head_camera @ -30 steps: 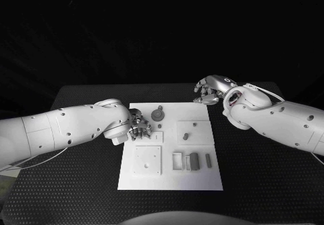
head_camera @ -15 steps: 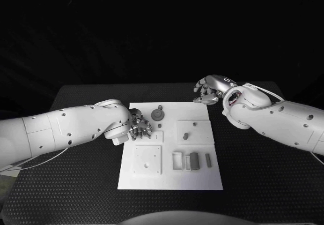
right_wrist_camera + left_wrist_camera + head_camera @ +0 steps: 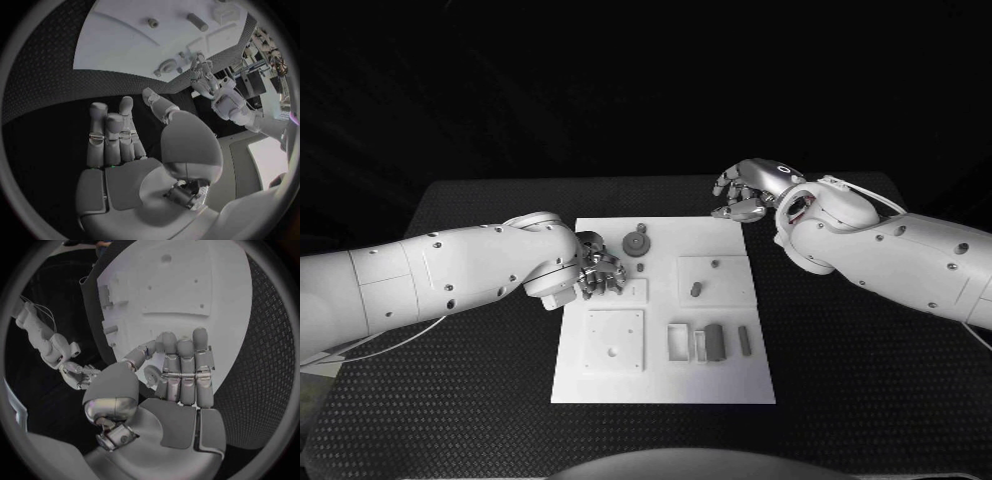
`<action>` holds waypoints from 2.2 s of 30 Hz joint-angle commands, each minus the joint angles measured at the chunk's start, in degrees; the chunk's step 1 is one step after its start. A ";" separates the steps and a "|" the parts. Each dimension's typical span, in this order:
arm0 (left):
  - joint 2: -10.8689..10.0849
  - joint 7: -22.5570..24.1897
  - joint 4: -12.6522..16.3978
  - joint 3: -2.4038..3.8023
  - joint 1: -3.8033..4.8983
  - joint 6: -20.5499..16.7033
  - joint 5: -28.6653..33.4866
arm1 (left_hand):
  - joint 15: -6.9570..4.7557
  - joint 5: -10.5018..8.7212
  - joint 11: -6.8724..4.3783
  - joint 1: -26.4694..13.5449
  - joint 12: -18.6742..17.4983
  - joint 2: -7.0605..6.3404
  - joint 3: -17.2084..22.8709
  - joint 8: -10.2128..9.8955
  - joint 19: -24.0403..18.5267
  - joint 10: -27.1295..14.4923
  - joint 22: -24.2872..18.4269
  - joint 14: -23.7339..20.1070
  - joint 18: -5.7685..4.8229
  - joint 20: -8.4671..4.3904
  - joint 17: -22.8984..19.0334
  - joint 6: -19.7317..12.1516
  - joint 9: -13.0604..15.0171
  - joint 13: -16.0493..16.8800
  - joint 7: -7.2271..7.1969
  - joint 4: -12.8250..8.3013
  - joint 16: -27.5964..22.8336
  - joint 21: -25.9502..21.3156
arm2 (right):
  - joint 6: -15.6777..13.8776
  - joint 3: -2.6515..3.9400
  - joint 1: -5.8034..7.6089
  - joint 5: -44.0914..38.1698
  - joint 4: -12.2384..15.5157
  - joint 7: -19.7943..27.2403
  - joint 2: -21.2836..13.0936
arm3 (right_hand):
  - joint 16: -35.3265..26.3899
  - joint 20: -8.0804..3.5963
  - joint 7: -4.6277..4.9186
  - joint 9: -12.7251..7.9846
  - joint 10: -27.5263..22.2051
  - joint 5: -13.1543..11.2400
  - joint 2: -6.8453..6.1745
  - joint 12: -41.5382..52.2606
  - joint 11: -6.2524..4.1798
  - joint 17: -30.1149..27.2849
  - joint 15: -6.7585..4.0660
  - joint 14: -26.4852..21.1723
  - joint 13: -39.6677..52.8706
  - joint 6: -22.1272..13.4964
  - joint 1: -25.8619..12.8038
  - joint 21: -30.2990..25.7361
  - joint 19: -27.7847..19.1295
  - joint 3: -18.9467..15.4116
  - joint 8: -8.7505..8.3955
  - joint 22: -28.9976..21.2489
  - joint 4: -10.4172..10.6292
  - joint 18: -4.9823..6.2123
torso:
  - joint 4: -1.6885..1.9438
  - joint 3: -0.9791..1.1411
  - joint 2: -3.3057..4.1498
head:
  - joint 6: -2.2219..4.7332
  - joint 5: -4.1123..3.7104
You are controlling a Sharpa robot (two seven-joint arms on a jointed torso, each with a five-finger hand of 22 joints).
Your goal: Assemble the parts on the task board
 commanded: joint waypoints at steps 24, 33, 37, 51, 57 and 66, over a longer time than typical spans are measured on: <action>0.51 -0.12 -0.25 0.03 -0.50 -0.13 -2.59 | -0.23 -1.33 -1.47 0.78 1.10 -0.51 0.60 -0.63 0.11 -1.70 0.37 -0.56 0.97 -0.50 -1.19 5.96 -0.14 -0.32 -4.95 -0.05 1.24 0.02 | 0.88 0.03 0.00 -0.02 0.27 0.30 -0.01 | -0.33 -0.32 0.47 -0.04 -0.40 0.19 0.81 0.28 0.00 0.12 -0.20 -0.15 -0.06 -0.01 0.29 -0.33 0.13 -0.04 -0.29 0.91 0.43 2.53 | 0.02 -0.02 0.01 | -0.13 -0.12; 0.57 0.07 -0.01 0.03 -0.62 -0.75 -4.52 | -0.26 -1.69 -1.49 1.04 1.31 -0.58 0.62 -0.87 0.26 -1.69 0.42 -0.58 0.97 -0.52 -1.51 5.88 -0.25 -0.41 -4.87 0.05 1.53 -0.04 | 0.99 0.03 -0.01 -0.03 0.39 0.33 0.02 | -0.34 -0.31 0.47 -0.04 -0.41 0.18 0.84 0.29 0.00 0.12 -0.19 -0.16 -0.07 -0.03 0.25 -0.33 0.12 -0.09 -0.30 0.92 0.45 2.53 | 0.02 -0.04 0.01 | -0.23 -0.16; 0.57 0.04 0.02 0.03 -0.63 -0.43 -4.56 | -0.27 -1.74 -1.50 1.11 1.35 -0.56 0.63 -0.91 0.29 -1.69 0.43 -0.57 0.97 -0.53 -1.59 5.89 -0.27 -0.43 -4.87 0.04 1.60 -0.05 | 1.06 0.03 -0.01 -0.02 0.39 0.34 -0.01 | -0.34 -0.31 0.48 -0.05 -0.42 0.18 0.85 0.30 0.01 0.13 -0.18 -0.16 -0.08 -0.05 0.23 -0.34 0.12 -0.12 -0.31 0.92 0.46 2.53 | 0.03 -0.07 0.00 | -0.33 -0.11; 0.77 -0.01 0.32 0.03 -0.73 -0.09 -6.10 | -0.27 -1.91 -1.49 1.14 1.45 -0.65 0.57 -1.02 0.33 -1.74 0.45 -0.62 0.94 -0.52 -1.81 5.92 -0.33 -0.51 -4.84 0.11 1.76 -0.12 | 1.28 0.03 -0.02 0.04 0.53 0.40 -0.02 | -0.37 -0.30 0.49 -0.06 -0.43 0.19 0.88 0.32 0.02 0.13 -0.17 -0.16 -0.10 -0.07 0.17 -0.35 0.11 -0.21 -0.34 0.93 0.49 2.53 | 0.02 -0.02 0.00 | -0.45 -0.18; 0.78 0.30 0.31 0.03 -0.75 -0.13 -6.05 | -0.26 -2.00 -1.46 0.95 1.53 -0.87 0.45 -1.23 0.35 -1.81 0.44 -0.70 0.89 -0.50 -2.05 5.79 -0.44 -0.60 -4.75 0.28 1.90 -0.22 | 1.26 0.03 -0.02 0.11 0.51 0.41 -0.06 | -0.38 -0.30 0.49 -0.06 -0.44 0.19 0.87 0.33 0.02 0.14 -0.17 -0.17 -0.11 -0.08 0.15 -0.36 0.09 -0.24 -0.35 0.93 0.50 2.53 | 0.01 0.00 -0.01 | -0.50 -0.23; 1.19 0.56 0.32 0.03 -0.94 0.24 -6.05 | -0.16 -2.66 -1.31 0.41 1.77 -2.93 0.09 -1.78 0.30 -2.25 0.38 -1.23 0.80 -0.45 -2.99 5.72 -0.67 -1.00 -4.60 0.96 2.43 -0.74 | 1.46 0.03 -0.02 -0.31 0.47 0.51 -0.18 | -0.40 -0.29 0.50 -0.07 -0.47 0.19 0.87 0.33 0.03 0.14 -0.17 -0.18 -0.13 -0.09 0.15 -0.38 0.08 -0.26 -0.36 0.93 0.51 2.53 | 0.00 0.01 0.02 | -0.69 -0.42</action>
